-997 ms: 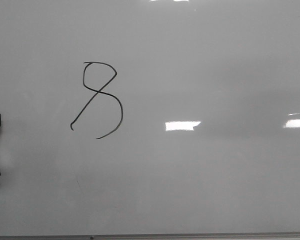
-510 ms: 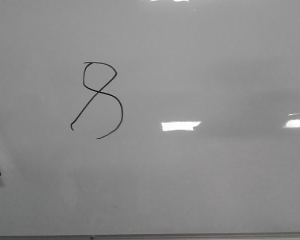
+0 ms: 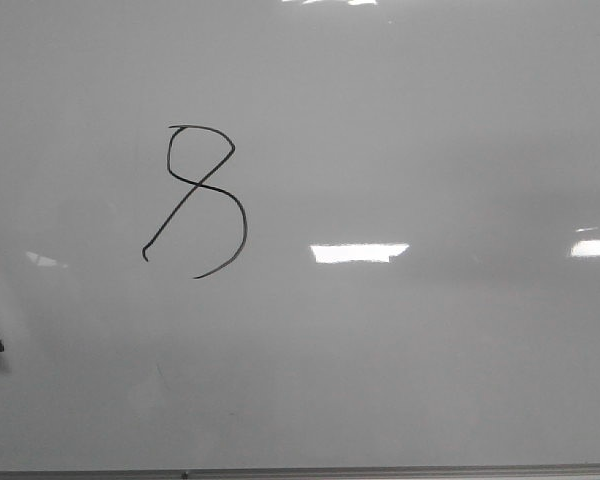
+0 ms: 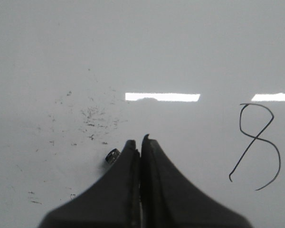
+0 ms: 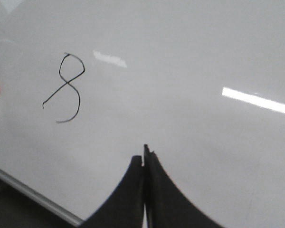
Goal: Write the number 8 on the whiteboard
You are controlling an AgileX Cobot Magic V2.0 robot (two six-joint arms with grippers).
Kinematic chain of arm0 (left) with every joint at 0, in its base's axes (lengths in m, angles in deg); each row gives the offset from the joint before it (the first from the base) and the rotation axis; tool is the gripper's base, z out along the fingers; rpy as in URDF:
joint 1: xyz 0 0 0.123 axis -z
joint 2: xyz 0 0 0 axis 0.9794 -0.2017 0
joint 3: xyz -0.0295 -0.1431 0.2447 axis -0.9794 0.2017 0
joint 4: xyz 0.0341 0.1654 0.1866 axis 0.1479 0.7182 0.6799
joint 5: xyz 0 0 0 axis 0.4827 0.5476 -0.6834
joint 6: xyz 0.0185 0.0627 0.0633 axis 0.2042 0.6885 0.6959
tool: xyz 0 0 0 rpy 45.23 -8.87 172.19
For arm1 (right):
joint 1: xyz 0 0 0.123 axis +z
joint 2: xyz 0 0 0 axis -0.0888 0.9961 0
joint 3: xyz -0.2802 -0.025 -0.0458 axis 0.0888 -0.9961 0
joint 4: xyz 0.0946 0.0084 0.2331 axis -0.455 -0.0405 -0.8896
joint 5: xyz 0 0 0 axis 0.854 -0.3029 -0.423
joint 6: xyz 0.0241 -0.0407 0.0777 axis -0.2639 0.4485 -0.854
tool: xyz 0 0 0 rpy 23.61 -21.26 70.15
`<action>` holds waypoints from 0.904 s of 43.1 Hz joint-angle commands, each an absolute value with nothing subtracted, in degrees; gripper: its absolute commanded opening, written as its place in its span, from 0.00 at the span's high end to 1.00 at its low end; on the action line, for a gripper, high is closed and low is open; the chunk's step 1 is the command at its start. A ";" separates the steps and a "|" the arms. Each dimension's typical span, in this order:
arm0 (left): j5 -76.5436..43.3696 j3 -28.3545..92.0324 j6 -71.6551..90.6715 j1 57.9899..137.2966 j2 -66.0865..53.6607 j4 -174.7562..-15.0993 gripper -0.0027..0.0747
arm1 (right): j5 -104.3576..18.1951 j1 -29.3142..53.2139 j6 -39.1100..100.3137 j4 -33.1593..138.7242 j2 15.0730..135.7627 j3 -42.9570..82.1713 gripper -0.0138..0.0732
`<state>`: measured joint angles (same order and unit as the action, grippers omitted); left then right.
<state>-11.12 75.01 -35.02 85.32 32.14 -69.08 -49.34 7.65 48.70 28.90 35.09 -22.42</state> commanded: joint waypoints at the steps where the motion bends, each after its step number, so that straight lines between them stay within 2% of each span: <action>1: -9.35 72.92 -34.92 85.24 37.69 -69.62 0.99 | -41.78 7.41 48.73 25.47 31.87 -23.01 0.92; 12: -9.57 72.92 -34.92 85.24 46.98 -69.62 0.99 | -40.27 7.41 48.73 25.26 29.33 -23.90 0.92; 39: -9.57 72.92 -34.92 85.24 47.39 -69.62 0.99 | -40.54 7.41 48.73 25.26 29.33 -23.90 0.92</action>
<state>-13.81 75.01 -35.02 85.32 47.92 -69.18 -44.36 7.65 48.70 26.30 28.86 -25.51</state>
